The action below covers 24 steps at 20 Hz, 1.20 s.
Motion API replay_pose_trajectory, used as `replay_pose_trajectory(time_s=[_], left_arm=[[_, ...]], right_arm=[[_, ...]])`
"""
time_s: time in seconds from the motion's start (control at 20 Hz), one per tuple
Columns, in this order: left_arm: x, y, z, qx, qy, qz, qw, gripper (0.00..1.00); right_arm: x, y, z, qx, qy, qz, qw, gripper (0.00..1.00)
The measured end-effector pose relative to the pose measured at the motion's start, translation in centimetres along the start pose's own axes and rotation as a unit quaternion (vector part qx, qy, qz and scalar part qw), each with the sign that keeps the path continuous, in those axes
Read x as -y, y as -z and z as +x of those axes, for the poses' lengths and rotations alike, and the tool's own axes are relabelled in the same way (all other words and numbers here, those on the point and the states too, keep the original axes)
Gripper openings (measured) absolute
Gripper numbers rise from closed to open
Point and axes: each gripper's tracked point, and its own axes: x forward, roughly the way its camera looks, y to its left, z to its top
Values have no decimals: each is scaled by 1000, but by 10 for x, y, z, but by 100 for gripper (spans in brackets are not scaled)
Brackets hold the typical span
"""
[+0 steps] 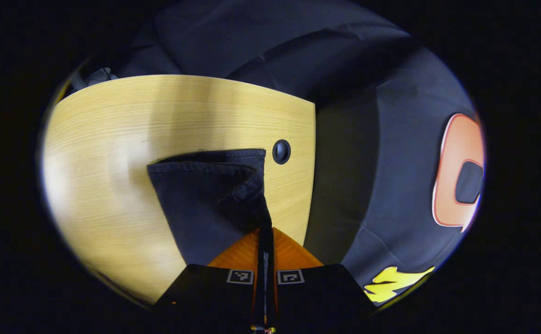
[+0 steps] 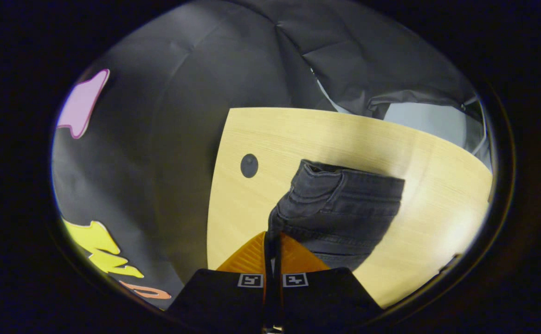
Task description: Grasp the waist and the cuffs of the jeans and fold them to make the two legs overlap; first hold the waist and fold one-third of the jeans toward the cuffs, then hold the cuffs and fold the remaining one-third in the same direction to finish folding.
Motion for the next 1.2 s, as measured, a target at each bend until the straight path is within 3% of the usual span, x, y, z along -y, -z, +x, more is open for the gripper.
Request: replay_pose_trajectory(time_s=[0.3, 0.4, 0.6, 0.7, 0.75, 0.8, 0.95, 1.1, 1.15, 1.2], left_arm=[[-10, -12, 60, -20, -31, 23, 999, 5], [-21, -12, 70, -24, -50, 27, 998, 0], [-41, -15, 73, -24, -93, 38, 995, 12], [-48, -13, 69, -23, -104, 31, 994, 25], [-43, -15, 65, -20, -95, 32, 995, 33], [-36, -14, 60, -20, -86, 39, 995, 43], [-29, -17, 32, -12, -100, 76, 992, 100], [-6, -22, -9, 4, -83, 99, 992, 98], [5, -21, -27, 10, -78, 115, 990, 98], [17, -19, -47, 17, -71, 138, 988, 100]], right_arm=[[8, -11, 49, -5, 7, -11, 1000, 4], [13, -11, 59, -8, 8, -10, 1000, 1], [19, -12, 69, -2, 14, -24, 1000, 2], [15, -12, 73, 2, 5, -16, 1000, 11], [14, -11, 70, 6, 4, -16, 1000, 19], [11, -12, 69, 10, 0, -19, 1000, 22], [-2, -18, 56, 43, -14, -47, 998, 58], [-13, -25, 32, 85, -21, -104, 991, 90], [-16, -25, 20, 98, -22, -130, 986, 94], [-19, -25, 5, 113, -22, -161, 980, 87]])
